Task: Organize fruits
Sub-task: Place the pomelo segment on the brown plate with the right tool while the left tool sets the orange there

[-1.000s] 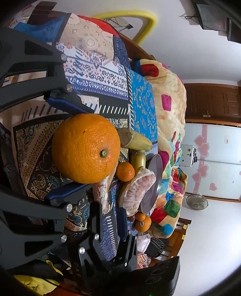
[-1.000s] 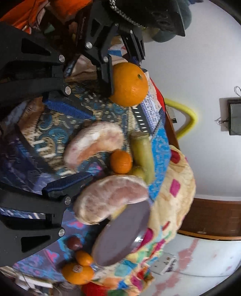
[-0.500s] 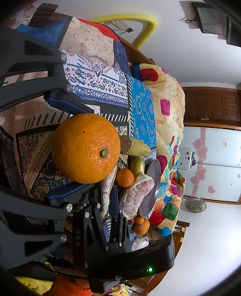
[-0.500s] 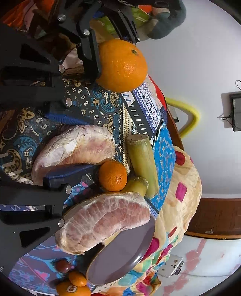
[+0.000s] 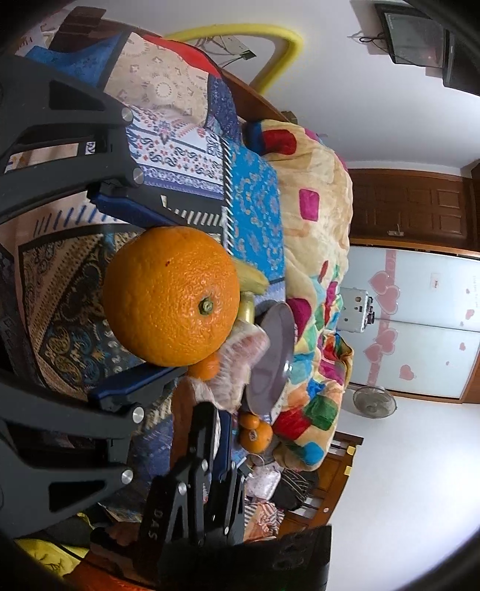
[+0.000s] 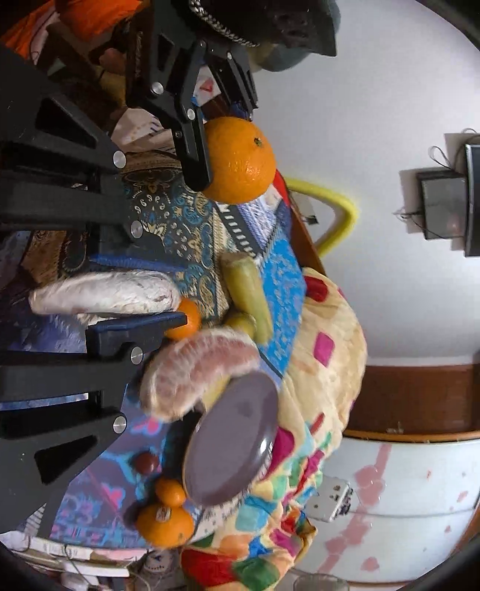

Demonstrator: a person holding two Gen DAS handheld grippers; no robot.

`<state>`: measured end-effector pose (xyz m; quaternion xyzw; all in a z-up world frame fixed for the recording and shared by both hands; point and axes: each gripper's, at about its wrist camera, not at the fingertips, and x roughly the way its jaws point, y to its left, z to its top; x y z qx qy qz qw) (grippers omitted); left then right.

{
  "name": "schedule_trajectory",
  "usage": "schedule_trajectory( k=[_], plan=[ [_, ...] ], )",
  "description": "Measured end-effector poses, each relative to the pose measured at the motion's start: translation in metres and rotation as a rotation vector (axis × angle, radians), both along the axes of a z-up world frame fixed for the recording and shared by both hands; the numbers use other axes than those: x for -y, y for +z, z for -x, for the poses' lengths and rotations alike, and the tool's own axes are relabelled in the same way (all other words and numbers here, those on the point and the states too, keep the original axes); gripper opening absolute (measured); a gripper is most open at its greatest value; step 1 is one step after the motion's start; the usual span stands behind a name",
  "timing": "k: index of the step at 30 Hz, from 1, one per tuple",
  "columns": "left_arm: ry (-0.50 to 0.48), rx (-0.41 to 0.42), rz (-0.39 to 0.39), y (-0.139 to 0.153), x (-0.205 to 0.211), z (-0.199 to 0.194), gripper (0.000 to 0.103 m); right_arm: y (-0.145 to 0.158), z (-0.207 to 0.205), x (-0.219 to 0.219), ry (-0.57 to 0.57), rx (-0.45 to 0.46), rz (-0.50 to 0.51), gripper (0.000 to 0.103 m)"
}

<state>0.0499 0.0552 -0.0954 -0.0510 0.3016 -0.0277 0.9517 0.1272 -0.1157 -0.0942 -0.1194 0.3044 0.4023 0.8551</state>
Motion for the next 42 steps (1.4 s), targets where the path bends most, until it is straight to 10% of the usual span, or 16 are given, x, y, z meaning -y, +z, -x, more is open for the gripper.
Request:
schedule_trajectory(
  k=[24,42],
  plan=[
    [-0.087,0.040,-0.101,0.045,0.038,-0.091,0.068,0.049,-0.067,0.054,-0.199,0.169,-0.039,0.020],
    [-0.147,-0.100,-0.153,0.032,0.053,-0.216,0.068,0.038,-0.158,0.043,-0.264,0.182,0.018,0.020]
  ],
)
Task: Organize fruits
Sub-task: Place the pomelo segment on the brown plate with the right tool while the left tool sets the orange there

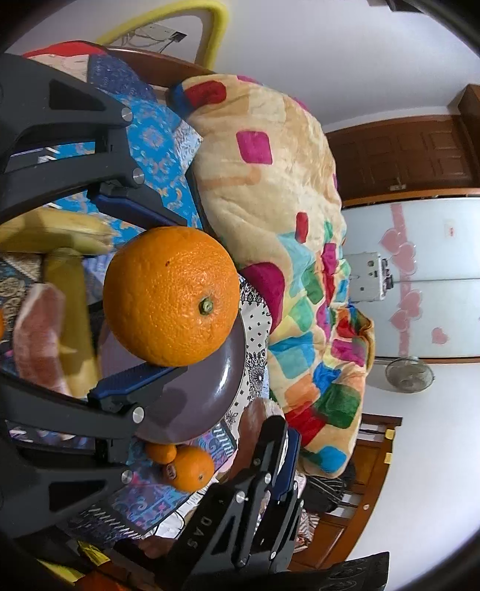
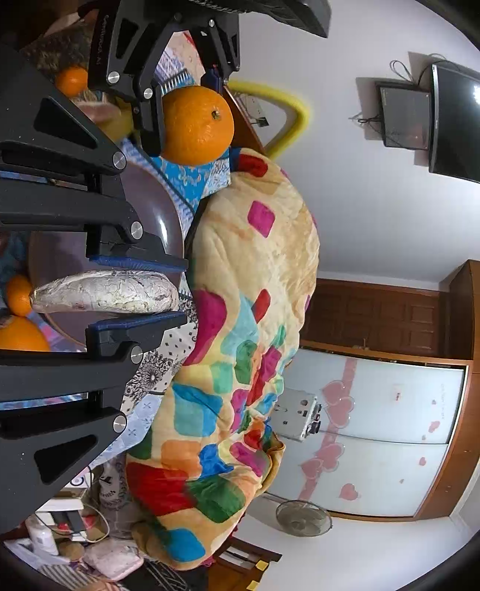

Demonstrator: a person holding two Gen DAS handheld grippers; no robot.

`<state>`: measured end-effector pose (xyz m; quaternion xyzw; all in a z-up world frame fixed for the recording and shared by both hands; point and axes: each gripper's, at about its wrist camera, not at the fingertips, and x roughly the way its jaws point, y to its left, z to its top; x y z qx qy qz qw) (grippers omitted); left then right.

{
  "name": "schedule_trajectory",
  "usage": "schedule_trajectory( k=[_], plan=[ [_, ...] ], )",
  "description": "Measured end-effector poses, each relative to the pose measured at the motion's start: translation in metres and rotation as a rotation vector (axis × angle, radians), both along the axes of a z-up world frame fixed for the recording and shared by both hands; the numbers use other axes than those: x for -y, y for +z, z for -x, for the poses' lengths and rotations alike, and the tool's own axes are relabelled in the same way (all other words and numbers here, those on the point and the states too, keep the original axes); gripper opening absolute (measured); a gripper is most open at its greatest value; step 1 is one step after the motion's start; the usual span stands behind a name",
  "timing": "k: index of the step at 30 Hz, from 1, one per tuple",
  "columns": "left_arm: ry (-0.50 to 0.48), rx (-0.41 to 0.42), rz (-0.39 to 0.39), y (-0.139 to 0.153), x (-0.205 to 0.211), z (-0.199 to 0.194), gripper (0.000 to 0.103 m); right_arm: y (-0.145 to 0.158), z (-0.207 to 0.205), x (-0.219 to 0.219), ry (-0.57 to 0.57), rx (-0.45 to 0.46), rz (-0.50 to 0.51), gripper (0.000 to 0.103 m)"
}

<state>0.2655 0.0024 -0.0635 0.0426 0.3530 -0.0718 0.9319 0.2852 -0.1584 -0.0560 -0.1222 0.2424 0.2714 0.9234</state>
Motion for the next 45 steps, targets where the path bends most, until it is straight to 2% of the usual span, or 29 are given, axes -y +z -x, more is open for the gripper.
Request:
schedule_trajectory(
  k=[10,14,24,28,34,37,40,42,45],
  plan=[
    [-0.010,-0.156,-0.021,-0.029,0.004,-0.062,0.068,-0.026,-0.042,-0.012,-0.019,-0.076,0.053,0.020],
    [-0.009,-0.232,0.022,-0.039,-0.001,-0.082,0.068,-0.035,-0.051,-0.015,-0.019,-0.120,0.074,0.020],
    [-0.031,-0.319,0.035,-0.052,0.003,-0.099,0.068,-0.043,-0.058,-0.014,0.022,-0.243,0.066,0.019],
    [-0.043,-0.353,0.033,-0.060,0.005,-0.101,0.068,-0.045,-0.052,-0.013,0.019,-0.243,0.079,0.019],
    [-0.058,-0.332,0.016,-0.059,0.010,-0.097,0.068,-0.032,-0.042,-0.007,0.017,-0.210,0.053,0.019],
    [-0.058,-0.284,0.014,-0.049,0.009,-0.092,0.071,-0.027,-0.038,-0.003,0.000,-0.192,0.048,0.023],
    [-0.054,-0.258,0.026,-0.037,0.005,-0.087,0.071,-0.021,-0.034,0.005,-0.017,-0.174,0.035,0.033],
    [-0.051,-0.220,0.039,-0.025,0.002,-0.078,0.071,-0.015,-0.031,0.011,-0.037,-0.161,0.022,0.041],
    [-0.032,-0.150,0.034,-0.007,-0.004,-0.063,0.071,-0.009,-0.026,0.021,-0.071,-0.140,0.008,0.048]
  ],
)
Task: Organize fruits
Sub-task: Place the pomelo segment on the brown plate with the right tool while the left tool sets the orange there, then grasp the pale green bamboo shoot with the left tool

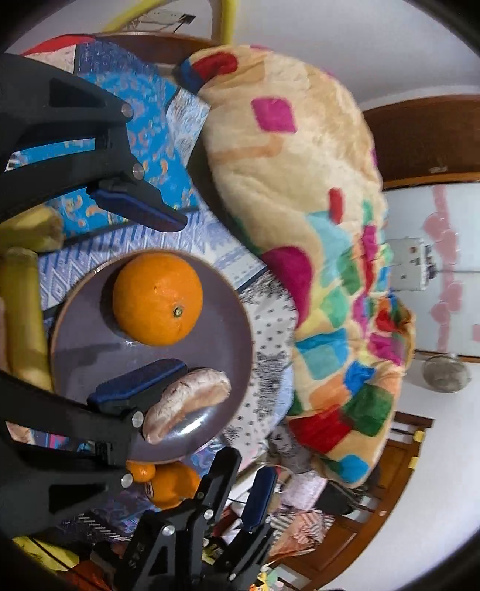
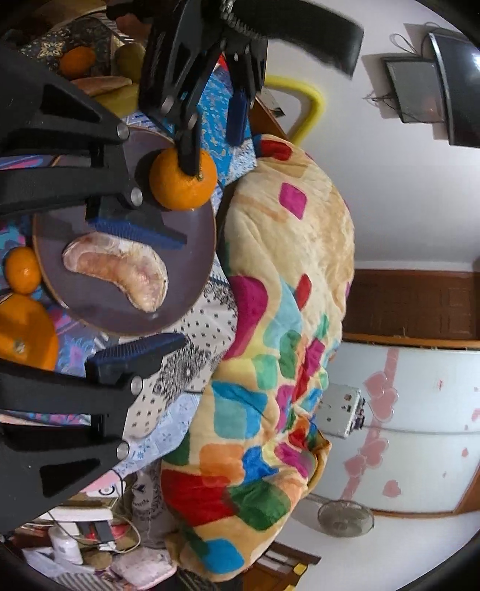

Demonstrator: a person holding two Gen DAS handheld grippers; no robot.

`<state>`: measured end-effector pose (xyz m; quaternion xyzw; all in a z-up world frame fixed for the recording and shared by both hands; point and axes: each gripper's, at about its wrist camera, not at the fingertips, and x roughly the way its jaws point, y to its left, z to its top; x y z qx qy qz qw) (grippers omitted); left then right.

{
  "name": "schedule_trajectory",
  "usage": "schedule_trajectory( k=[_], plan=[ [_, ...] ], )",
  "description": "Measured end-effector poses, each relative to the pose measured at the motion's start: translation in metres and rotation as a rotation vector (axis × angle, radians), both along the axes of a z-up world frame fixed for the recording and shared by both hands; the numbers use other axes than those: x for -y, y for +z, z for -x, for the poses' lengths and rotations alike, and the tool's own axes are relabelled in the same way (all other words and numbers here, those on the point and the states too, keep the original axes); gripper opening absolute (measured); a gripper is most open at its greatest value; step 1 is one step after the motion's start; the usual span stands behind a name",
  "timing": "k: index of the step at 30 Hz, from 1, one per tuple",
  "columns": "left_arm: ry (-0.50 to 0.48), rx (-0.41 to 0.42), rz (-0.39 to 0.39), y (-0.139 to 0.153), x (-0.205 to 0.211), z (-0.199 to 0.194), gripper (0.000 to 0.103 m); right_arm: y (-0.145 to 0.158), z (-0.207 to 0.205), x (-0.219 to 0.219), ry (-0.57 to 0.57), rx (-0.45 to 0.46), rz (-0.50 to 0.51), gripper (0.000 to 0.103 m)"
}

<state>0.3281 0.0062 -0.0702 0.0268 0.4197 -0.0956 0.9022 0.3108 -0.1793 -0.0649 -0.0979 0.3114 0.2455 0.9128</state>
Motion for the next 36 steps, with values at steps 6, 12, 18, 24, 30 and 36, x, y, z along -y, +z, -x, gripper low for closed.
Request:
schedule_trajectory(
  k=[6,12,18,24,30,36],
  plan=[
    [0.048,0.103,-0.012,0.026,-0.017,0.035,0.078,0.010,0.016,0.016,-0.038,0.026,-0.001,0.062],
    [0.088,0.133,-0.019,0.029,-0.038,0.064,0.079,0.009,0.036,0.032,-0.078,0.048,0.015,0.076],
    [0.113,0.128,-0.059,0.009,-0.053,0.090,0.079,-0.005,0.053,0.042,-0.097,0.052,0.071,0.076],
    [0.123,0.074,-0.056,-0.023,-0.066,0.105,0.079,-0.027,0.059,0.055,-0.114,0.014,0.101,0.077],
    [0.103,0.034,-0.046,-0.047,-0.072,0.115,0.078,-0.049,0.055,0.062,-0.130,-0.039,0.127,0.077],
    [0.097,-0.014,-0.038,-0.063,-0.074,0.117,0.071,-0.061,0.047,0.060,-0.094,-0.090,0.137,0.076]
  ],
)
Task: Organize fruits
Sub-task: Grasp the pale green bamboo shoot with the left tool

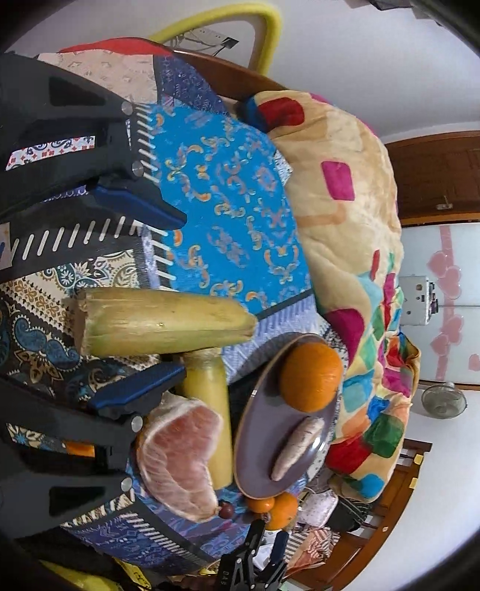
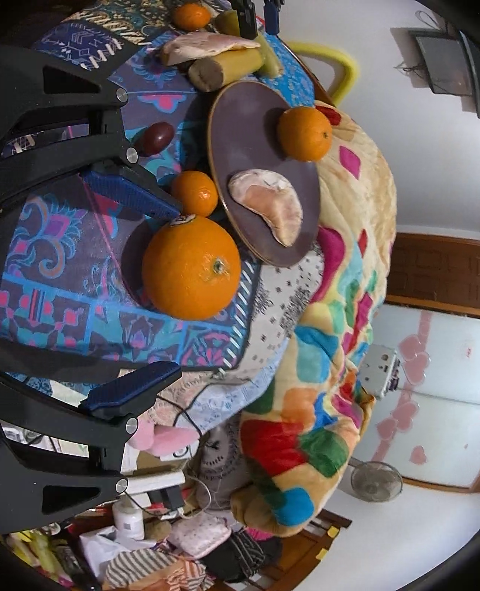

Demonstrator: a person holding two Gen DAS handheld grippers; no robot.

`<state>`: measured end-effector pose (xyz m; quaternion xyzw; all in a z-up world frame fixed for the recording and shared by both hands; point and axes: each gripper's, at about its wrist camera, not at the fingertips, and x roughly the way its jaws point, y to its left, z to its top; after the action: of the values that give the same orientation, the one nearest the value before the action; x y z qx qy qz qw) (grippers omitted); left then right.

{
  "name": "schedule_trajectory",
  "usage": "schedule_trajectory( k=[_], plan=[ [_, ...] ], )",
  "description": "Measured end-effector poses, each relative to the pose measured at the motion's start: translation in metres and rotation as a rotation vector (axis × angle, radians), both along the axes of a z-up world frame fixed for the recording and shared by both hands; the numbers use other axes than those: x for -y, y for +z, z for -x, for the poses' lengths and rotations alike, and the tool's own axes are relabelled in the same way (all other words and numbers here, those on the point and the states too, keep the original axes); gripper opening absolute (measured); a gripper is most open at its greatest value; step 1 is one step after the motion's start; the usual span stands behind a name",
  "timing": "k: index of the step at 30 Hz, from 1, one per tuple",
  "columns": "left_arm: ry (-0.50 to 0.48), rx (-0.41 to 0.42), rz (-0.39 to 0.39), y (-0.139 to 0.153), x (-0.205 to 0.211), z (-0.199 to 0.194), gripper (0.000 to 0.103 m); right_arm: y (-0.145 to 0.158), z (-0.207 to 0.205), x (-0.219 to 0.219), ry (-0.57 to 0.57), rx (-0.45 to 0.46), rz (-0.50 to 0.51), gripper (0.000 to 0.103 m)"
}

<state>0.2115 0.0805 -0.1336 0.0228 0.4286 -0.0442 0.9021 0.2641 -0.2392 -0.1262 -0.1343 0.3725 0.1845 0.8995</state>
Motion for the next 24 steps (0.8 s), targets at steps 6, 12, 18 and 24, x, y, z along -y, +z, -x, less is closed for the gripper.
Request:
schedule_trajectory(
  k=[6,12,18,24],
  plan=[
    [-0.032,-0.062,0.048,-0.012,0.001,-0.008,0.047,-0.004,-0.004,-0.008,0.031,-0.008,0.007,0.074],
    [-0.025,-0.079,0.046,-0.013,0.006,-0.018,0.043,-0.004,-0.008,-0.005,0.071,-0.027,-0.008,0.065],
    [-0.010,-0.091,0.074,-0.012,0.002,-0.016,0.037,-0.005,0.001,-0.003,0.073,-0.023,-0.019,0.061],
    [-0.011,-0.131,0.066,-0.010,-0.004,0.001,0.037,-0.001,0.021,0.011,0.082,-0.058,-0.047,0.060]
  ],
)
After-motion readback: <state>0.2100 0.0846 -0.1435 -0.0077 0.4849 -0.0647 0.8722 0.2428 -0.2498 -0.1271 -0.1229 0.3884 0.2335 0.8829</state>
